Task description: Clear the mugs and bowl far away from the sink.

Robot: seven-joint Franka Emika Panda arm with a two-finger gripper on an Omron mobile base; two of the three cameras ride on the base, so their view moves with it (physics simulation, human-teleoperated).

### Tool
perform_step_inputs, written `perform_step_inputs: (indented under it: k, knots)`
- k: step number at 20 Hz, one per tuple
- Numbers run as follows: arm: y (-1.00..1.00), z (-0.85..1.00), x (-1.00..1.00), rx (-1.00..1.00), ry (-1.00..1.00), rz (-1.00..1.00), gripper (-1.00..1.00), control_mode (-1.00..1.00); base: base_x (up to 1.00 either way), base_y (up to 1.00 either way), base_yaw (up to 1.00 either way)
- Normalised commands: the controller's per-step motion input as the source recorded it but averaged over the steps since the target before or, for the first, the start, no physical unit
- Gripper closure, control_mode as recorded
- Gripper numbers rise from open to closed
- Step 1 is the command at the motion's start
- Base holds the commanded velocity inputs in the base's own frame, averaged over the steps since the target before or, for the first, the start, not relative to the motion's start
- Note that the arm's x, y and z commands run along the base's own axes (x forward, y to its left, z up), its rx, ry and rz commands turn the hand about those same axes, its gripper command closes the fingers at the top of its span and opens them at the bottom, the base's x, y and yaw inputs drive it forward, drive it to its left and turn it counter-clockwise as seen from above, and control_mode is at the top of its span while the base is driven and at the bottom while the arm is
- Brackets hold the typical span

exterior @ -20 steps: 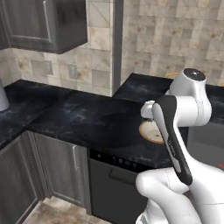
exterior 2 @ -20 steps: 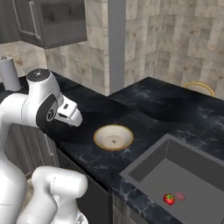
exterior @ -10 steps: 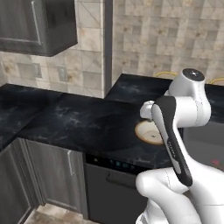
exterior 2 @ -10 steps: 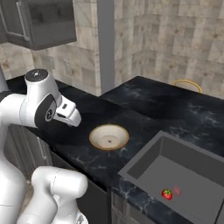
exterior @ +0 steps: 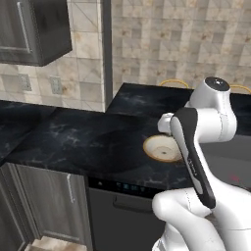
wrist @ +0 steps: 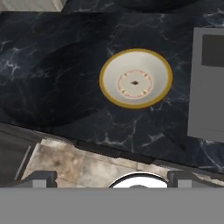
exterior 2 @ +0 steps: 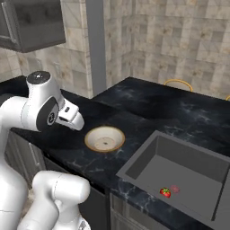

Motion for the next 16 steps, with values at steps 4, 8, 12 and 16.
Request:
perform_step_inputs:
  k: [4,8,12,16]
  knots:
    - [-0.4,-0.17,0.14,0.02,0.02,-0.09,-1.0,-1.0,0.0,0.0,0.0]
    - [-0.57,-0.18,0.18,0.04,0.0,0.0,-1.0,-1.0,0.0,0.0,0.0]
    - [-0.54,-0.23,0.27,0.08,0.0,0.0,-1.0,-1.0,0.0,0.0,0.0]
    - [-0.47,-0.4,0.25,0.02,0.02,0.0,-1.0,-1.0,0.0,0.0,0.0]
